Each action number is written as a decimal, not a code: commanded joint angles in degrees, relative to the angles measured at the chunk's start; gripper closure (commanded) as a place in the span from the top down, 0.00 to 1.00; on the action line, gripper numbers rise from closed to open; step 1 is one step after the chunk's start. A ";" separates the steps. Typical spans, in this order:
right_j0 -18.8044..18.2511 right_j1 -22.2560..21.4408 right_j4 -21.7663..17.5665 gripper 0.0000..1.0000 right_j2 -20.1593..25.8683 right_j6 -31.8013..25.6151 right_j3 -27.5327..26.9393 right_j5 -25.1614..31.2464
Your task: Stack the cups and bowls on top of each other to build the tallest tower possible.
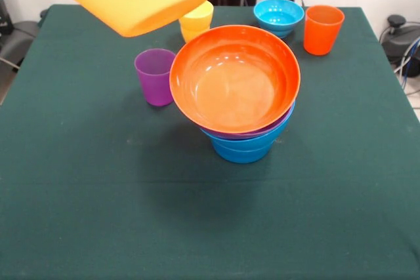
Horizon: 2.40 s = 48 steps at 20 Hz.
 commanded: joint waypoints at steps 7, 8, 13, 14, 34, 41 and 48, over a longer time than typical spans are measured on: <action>10.70 -1.35 -1.76 0.00 -7.24 5.46 -9.29 11.25; 11.15 -1.43 -1.40 0.00 -7.36 5.48 -10.19 12.10; 12.79 -1.72 0.60 0.00 -7.48 3.77 -15.77 18.04; 12.96 -1.79 0.86 0.00 -7.50 3.45 -16.48 18.69; 17.78 4.82 -0.38 0.00 -9.51 4.65 -25.49 16.85; 20.00 7.41 -1.36 0.00 -11.52 5.85 -26.35 13.01; 21.85 10.90 -2.21 0.00 -13.63 6.02 -28.33 9.10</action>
